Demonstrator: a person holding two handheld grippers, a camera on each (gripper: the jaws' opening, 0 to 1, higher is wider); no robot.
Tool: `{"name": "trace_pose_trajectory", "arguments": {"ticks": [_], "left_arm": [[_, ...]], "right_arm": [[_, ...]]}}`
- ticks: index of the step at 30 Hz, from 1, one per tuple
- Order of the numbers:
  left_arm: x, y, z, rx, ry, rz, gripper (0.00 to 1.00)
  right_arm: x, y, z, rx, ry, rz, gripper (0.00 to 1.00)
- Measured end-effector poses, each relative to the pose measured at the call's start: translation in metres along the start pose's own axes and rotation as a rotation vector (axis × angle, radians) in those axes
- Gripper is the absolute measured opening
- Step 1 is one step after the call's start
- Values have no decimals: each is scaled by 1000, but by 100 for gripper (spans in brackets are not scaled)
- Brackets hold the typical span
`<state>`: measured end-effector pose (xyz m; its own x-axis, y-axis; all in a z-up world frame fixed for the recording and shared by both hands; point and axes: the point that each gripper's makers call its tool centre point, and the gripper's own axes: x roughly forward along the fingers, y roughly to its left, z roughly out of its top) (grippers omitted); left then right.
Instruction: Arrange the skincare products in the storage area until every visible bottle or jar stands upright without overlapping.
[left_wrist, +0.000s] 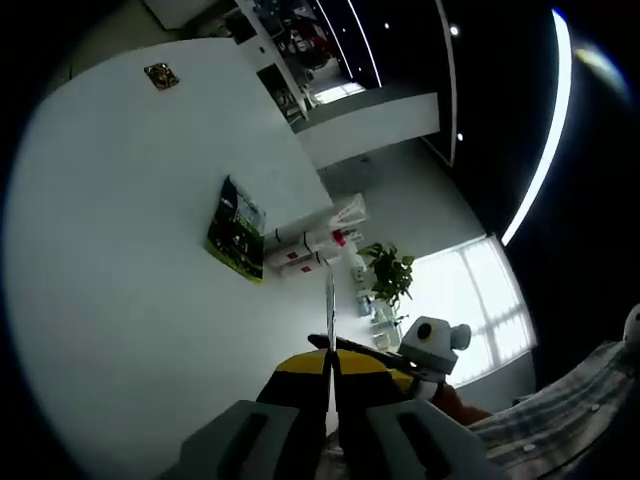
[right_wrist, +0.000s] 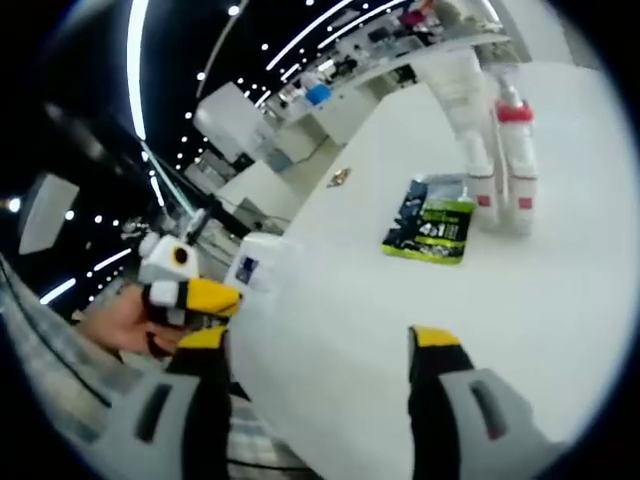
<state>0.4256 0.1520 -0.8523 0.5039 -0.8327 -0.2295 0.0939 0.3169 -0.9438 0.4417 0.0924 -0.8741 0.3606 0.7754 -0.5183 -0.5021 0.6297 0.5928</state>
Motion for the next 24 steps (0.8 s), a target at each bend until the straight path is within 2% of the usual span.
{"name": "trace_pose_trajectory", "arguments": {"ticks": [9,13,16,17,19,24], "left_arm": [[12,17,18,-14,-32,26,1],[17,24,27,-15,-45,37,1],[22,30,33,-17,-50,47,1],[24,33,35,-13,-50,51,1],[26,34,38,-12,-52,53,1],[32,38,49,7,-40,65,1]], "right_arm": [[-5,-1,-17,-15,56,-23,72],[-8,-3,-28,-20,90,-41,74],[-9,-5,-44,-21,136,-59,76],[-10,-6,-52,-30,171,-74,77],[-11,-9,-57,-36,190,-92,79],[-15,-20,-60,-40,208,-156,82]]}}
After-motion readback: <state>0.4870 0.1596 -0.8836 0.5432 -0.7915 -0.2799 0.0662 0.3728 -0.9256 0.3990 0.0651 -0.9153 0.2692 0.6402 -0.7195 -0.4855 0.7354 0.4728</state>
